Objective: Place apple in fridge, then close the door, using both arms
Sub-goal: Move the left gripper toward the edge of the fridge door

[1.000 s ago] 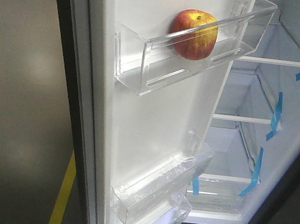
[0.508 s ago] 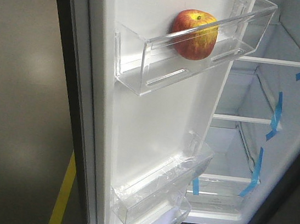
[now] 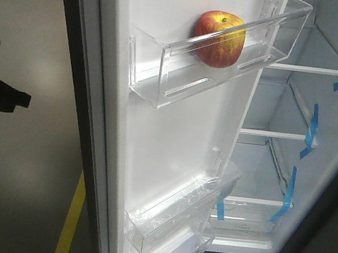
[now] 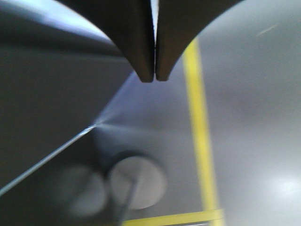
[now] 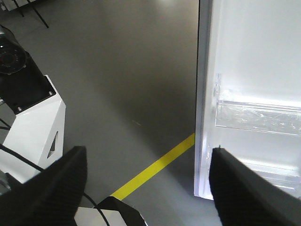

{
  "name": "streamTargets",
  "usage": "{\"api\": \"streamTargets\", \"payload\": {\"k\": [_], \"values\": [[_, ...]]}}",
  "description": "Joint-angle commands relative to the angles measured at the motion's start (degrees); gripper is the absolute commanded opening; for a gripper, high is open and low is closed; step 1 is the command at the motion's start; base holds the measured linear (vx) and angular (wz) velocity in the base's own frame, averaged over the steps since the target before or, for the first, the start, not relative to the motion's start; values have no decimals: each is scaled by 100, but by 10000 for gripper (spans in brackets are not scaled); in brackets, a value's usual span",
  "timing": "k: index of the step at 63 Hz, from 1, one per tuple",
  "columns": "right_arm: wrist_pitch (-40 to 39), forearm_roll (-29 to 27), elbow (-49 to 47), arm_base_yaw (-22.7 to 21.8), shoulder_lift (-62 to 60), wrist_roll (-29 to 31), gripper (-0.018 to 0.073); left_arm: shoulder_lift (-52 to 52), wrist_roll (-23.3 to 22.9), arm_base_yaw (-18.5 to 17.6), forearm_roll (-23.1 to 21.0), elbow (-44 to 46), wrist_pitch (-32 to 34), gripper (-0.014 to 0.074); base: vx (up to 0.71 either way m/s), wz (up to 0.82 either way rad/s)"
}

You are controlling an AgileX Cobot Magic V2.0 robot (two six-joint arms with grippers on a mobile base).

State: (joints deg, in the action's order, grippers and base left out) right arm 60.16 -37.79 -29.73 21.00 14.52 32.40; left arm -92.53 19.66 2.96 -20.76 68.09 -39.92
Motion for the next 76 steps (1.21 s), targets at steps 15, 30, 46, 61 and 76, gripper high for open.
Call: {"api": "streamTargets", "payload": {"k": [15, 30, 46, 61, 76], "values": [[-277, -212, -139, -33, 75, 53, 519, -935, 1290, -41, -2488, 1223, -81, -6, 0, 0], [-277, -212, -139, -33, 75, 53, 519, -1403, 1553, -449, -3149, 1713, -40, -6, 0, 0], [-277, -212, -139, -33, 75, 53, 519, -1500, 1855, -914, -3321, 1841, -167, -6, 0, 0], [-277, -212, -139, -33, 75, 53, 519, -1496, 2363, -1261, -3958, 1841, -581, -6, 0, 0], [-277, -212, -139, -33, 75, 53, 519, -1496, 2500, -1910, -4110, 1841, -601, -6, 0, 0]]}}
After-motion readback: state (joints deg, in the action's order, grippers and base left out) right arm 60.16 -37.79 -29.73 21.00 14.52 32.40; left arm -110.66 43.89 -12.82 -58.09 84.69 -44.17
